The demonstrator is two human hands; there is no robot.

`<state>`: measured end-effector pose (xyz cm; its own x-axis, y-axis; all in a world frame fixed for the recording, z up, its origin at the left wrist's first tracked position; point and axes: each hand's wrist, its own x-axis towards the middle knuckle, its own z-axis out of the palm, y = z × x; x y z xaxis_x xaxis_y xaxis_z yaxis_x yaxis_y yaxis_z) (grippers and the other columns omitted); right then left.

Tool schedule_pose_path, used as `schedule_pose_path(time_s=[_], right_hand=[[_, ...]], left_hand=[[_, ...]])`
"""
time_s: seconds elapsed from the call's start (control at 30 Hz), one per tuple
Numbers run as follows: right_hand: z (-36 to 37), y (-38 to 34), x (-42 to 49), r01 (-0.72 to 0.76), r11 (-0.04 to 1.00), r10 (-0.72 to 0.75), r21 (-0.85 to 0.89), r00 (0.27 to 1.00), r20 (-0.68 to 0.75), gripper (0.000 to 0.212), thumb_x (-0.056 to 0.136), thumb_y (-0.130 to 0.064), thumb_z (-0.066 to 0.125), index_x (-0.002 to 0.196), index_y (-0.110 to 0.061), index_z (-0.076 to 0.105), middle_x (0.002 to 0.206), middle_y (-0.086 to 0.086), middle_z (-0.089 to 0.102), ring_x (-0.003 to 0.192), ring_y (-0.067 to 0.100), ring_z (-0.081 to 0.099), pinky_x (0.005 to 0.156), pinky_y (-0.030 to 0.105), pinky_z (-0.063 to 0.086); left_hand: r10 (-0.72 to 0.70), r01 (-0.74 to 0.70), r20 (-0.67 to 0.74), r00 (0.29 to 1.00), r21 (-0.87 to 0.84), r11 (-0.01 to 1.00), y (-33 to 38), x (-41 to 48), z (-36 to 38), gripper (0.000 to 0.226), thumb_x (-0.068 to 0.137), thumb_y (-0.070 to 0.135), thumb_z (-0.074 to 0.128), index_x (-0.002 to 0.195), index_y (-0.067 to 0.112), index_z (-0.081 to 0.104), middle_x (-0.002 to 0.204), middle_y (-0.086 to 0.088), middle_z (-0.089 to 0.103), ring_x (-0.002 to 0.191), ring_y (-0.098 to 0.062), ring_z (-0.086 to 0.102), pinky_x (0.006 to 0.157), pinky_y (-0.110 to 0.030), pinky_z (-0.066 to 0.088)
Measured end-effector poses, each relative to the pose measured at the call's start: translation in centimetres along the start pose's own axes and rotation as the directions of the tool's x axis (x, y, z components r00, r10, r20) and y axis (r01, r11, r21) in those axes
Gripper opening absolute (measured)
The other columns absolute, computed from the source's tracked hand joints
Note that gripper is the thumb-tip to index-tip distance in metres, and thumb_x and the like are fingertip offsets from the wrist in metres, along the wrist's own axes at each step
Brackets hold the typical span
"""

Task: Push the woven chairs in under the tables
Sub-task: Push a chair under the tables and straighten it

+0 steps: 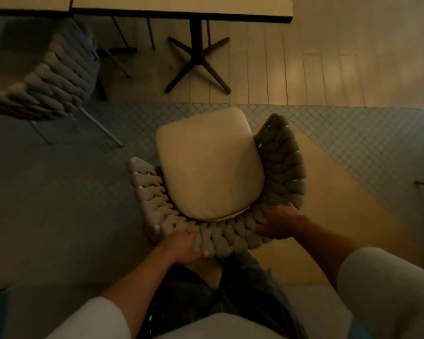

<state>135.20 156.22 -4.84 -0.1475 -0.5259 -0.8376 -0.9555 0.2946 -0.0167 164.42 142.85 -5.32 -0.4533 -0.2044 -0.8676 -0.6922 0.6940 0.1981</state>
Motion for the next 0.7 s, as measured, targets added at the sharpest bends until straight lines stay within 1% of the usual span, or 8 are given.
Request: schedule_pose_path(time_s=[0.07,0.17,0.23,0.3,0.4,0.5,0.6,0.7], right_hand=[[0.4,1.1,-0.5,0.036,0.995,-0.025,-0.093,0.993,0.118,0.095,0.078,-0.090,0.040,0.153,-0.031,0.040,0.159,0.003,0.040,0.145,0.031,0.038,0.118,0.054,0.027],[-0.1,1.0,-1.3,0.085,0.981,-0.044,-0.174,0.972,0.230,0.093,0.078,-0.085,0.051,0.153,-0.030,0.040,0.158,0.004,0.039,0.146,0.033,0.034,0.119,0.054,0.026],[-0.1,0.8,-1.3,0.101,0.965,-0.037,-0.241,0.966,0.256,0.094,0.081,-0.080,0.056,0.157,-0.029,0.032,0.161,0.005,0.034,0.147,0.035,0.031,0.119,0.055,0.025],[0.3,0.8,-1.1,0.115,0.943,-0.035,-0.311,0.967,0.251,0.093,0.083,-0.074,0.061,0.158,-0.029,0.027,0.163,0.005,0.031,0.147,0.035,0.030,0.118,0.054,0.025],[1.2,1.7,-0.5,0.110,0.919,-0.052,-0.380,0.986,0.160,0.084,0.084,-0.067,0.063,0.153,-0.028,0.036,0.154,0.004,0.041,0.139,0.031,0.039,0.114,0.052,0.032],[1.8,2.8,0.1,0.080,0.906,-0.053,-0.415,0.996,0.077,0.078,0.088,-0.061,0.060,0.153,-0.025,0.035,0.153,0.006,0.042,0.139,0.031,0.039,0.118,0.050,0.027],[2.2,3.4,0.8,0.086,0.873,-0.073,-0.480,0.996,0.045,0.082,0.086,-0.064,0.060,0.154,-0.025,0.035,0.154,0.004,0.043,0.139,0.031,0.040,0.120,0.050,0.023],[2.0,3.0,1.3,0.093,0.840,-0.058,-0.534,0.995,0.082,0.084,0.084,-0.069,0.063,0.152,-0.027,0.037,0.152,0.005,0.043,0.136,0.032,0.043,0.118,0.052,0.026]], left_hand=[[-0.026,0.025,0.032,0.999,0.023,0.999,1.8,-0.2,1.2,0.097,0.082,0.086,0.042,0.155,0.023,0.035,0.161,-0.008,0.039,0.146,-0.031,0.036,0.118,-0.066,0.013],[-0.085,0.080,0.085,0.993,0.055,0.995,3.3,0.1,2.9,0.103,0.078,0.091,0.040,0.157,0.026,0.030,0.164,-0.013,0.028,0.152,-0.033,0.026,0.113,-0.076,-0.003],[-0.105,0.100,0.066,0.992,0.074,0.992,4.0,0.3,3.0,0.102,0.078,0.090,0.042,0.157,0.027,0.029,0.164,-0.015,0.026,0.152,-0.036,0.023,0.110,-0.080,-0.006],[-0.106,0.102,0.037,0.994,0.097,0.990,4.2,1.0,3.3,0.100,0.078,0.088,0.044,0.156,0.027,0.030,0.162,-0.014,0.029,0.150,-0.038,0.025,0.107,-0.083,-0.007],[-0.103,0.101,0.012,0.995,0.116,0.988,4.4,2.2,4.3,0.092,0.080,0.082,0.050,0.152,0.027,0.035,0.157,-0.011,0.036,0.145,-0.040,0.030,0.103,-0.085,-0.006],[-0.086,0.082,0.021,0.996,0.136,0.987,4.6,3.7,4.2,0.079,0.086,0.070,0.054,0.151,0.029,0.037,0.155,-0.006,0.041,0.143,-0.039,0.035,0.107,-0.084,0.000],[-0.048,0.039,0.054,0.997,0.163,0.986,4.3,4.8,4.0,0.076,0.088,0.065,0.056,0.153,0.034,0.033,0.160,-0.004,0.036,0.144,-0.040,0.034,0.112,-0.079,0.005],[-0.022,0.010,0.065,0.998,0.191,0.981,3.8,5.0,3.9,0.079,0.088,0.065,0.055,0.156,0.035,0.028,0.165,-0.005,0.028,0.147,-0.040,0.031,0.115,-0.075,0.009]])
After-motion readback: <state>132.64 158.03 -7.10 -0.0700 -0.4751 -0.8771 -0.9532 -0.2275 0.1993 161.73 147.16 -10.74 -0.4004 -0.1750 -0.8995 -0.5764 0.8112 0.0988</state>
